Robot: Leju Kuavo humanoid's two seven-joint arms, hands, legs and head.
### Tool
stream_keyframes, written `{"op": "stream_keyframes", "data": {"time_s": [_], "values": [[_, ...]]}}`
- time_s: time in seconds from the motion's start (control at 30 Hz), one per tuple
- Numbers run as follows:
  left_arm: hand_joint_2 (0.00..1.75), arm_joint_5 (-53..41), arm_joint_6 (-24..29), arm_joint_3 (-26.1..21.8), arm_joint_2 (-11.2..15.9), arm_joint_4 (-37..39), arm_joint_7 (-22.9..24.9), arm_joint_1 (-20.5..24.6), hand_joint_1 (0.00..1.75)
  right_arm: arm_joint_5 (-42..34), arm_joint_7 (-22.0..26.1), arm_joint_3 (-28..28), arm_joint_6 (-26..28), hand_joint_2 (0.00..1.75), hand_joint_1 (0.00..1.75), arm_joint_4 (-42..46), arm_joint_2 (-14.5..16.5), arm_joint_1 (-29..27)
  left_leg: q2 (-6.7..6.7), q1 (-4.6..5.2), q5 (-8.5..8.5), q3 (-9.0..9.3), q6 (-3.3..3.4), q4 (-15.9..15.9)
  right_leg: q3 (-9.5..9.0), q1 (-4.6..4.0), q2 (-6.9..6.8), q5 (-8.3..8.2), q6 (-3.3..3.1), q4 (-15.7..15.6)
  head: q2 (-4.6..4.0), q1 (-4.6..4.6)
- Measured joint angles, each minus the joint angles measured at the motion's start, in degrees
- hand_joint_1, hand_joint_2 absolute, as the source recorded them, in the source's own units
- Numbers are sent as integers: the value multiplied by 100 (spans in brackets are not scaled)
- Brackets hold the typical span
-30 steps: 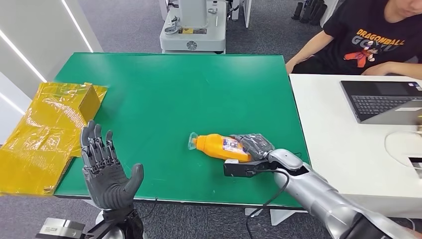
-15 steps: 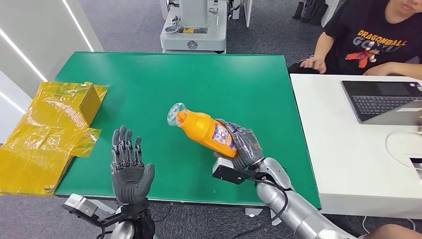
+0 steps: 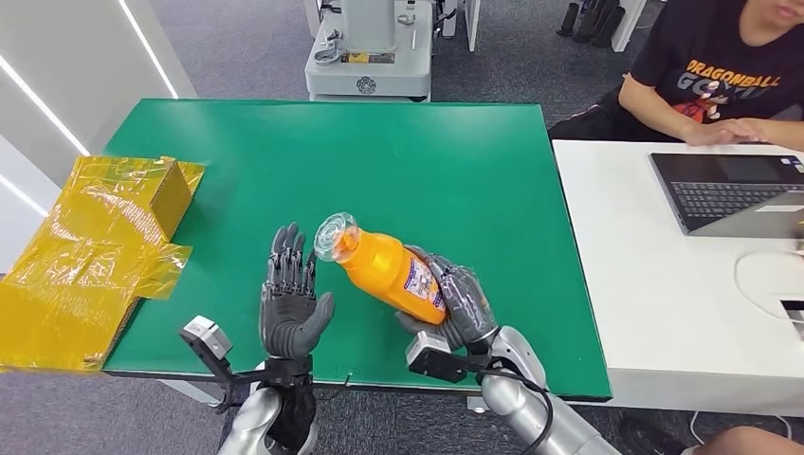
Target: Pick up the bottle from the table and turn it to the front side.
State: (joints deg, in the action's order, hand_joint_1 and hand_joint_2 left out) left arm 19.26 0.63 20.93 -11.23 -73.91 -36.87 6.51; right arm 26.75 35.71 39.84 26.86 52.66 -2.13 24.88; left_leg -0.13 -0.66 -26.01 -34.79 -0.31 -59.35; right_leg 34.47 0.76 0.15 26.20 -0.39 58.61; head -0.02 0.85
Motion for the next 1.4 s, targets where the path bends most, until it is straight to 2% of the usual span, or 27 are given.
{"op": "stream_keyframes", "data": {"time_s": [0.27, 0.67, 1.07, 1.2, 1.4], "values": [[175, 15, -75, 88, -1, 309, 13, 292, 0, 321, -267, 74, -534, 175, 175, 59, 28, 0, 0, 0, 0, 0, 0, 0, -1, 0, 0, 0, 0, 0, 0, -1], [175, -42, -273, 113, 2, 592, 4, 371, 0, 522, -350, 196, -1455, 175, 175, 42, 44, 128, 0, 0, 0, -3, 0, 0, -1, 0, -1, 0, 0, 0, 0, -1], [175, -141, -268, 113, 0, 672, 10, 396, 0, 526, -263, 224, -1821, 175, 175, 5, 377, 542, 0, 0, 1, -4, 0, 0, 0, 0, 0, -1, -1, 3, 0, 0], [175, -190, -234, 113, 2, 672, -3, 386, 175, 525, -236, 227, -1971, 175, 175, -69, 511, 670, 0, 0, 1, -4, 0, 0, 0, 0, -1, -1, -1, 3, 0, 0], [175, -241, -192, 107, 3, 652, -32, 305, 175, 554, -194, 232, -2131, 175, 175, -245, 630, 758, -2, 0, 1, -4, 0, 0, 0, 0, -2, -1, -1, 3, 0, 0]]}}
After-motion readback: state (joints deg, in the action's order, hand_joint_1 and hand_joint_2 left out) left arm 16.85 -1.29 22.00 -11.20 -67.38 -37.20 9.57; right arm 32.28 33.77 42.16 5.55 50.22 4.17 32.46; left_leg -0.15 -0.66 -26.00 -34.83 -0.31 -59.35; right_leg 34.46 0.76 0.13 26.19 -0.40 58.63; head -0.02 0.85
